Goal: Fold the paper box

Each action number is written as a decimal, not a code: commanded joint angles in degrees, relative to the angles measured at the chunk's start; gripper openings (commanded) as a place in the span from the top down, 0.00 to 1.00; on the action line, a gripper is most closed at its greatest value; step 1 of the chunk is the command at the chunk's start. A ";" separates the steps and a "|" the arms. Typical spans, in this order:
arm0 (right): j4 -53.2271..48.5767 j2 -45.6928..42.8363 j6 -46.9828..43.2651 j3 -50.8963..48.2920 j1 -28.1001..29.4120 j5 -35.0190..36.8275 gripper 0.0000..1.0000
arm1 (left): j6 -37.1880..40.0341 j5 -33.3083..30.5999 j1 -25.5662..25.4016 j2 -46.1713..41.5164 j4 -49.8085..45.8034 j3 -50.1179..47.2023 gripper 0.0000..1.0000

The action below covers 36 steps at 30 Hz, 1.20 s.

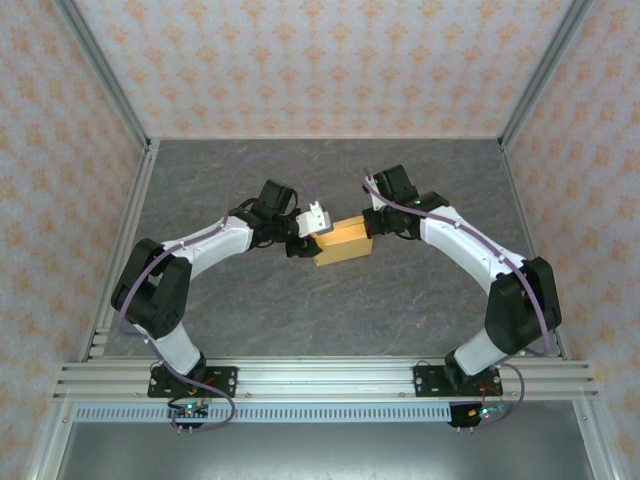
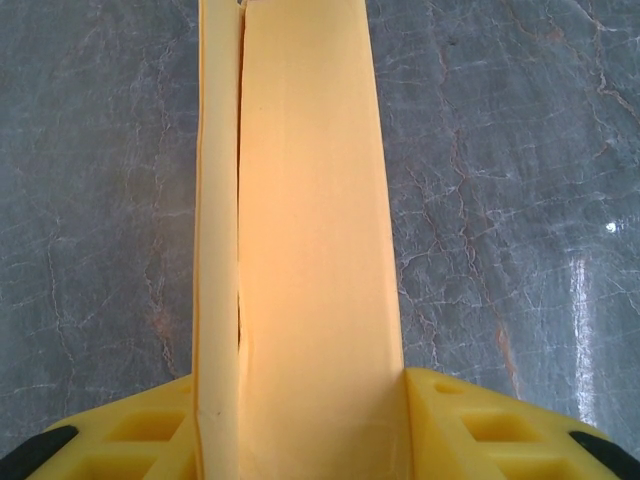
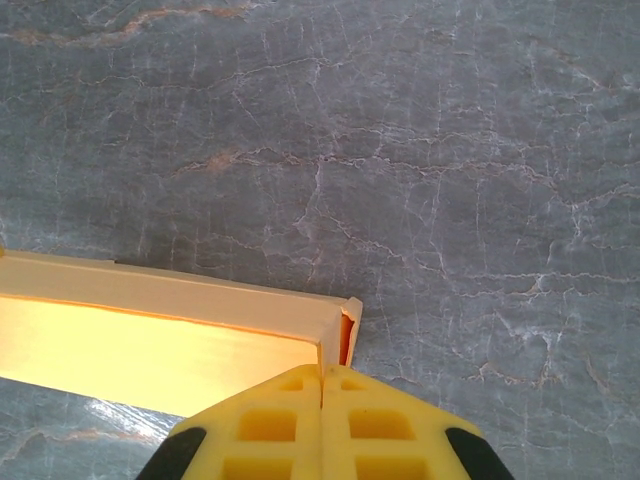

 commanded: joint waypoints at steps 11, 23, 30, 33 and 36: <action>5.60 -2.46 8.29 -6.11 0.90 4.15 1.00 | -1.76 -2.59 -0.74 1.35 -2.54 1.65 0.56; 4.88 -3.32 2.32 -6.48 0.93 5.18 1.00 | -0.65 -2.70 -1.03 1.23 -3.13 1.42 0.56; 3.68 -3.74 -0.62 -6.50 0.96 6.06 1.00 | -0.27 -3.05 -1.00 0.97 -3.22 1.29 0.56; 2.22 -3.49 -1.52 -5.28 0.59 5.87 1.00 | -0.15 -3.05 -1.04 1.05 -3.27 1.29 0.56; 1.52 -2.98 -1.76 -4.29 0.53 5.47 1.00 | -0.04 -3.05 -1.01 1.06 -3.13 1.24 0.56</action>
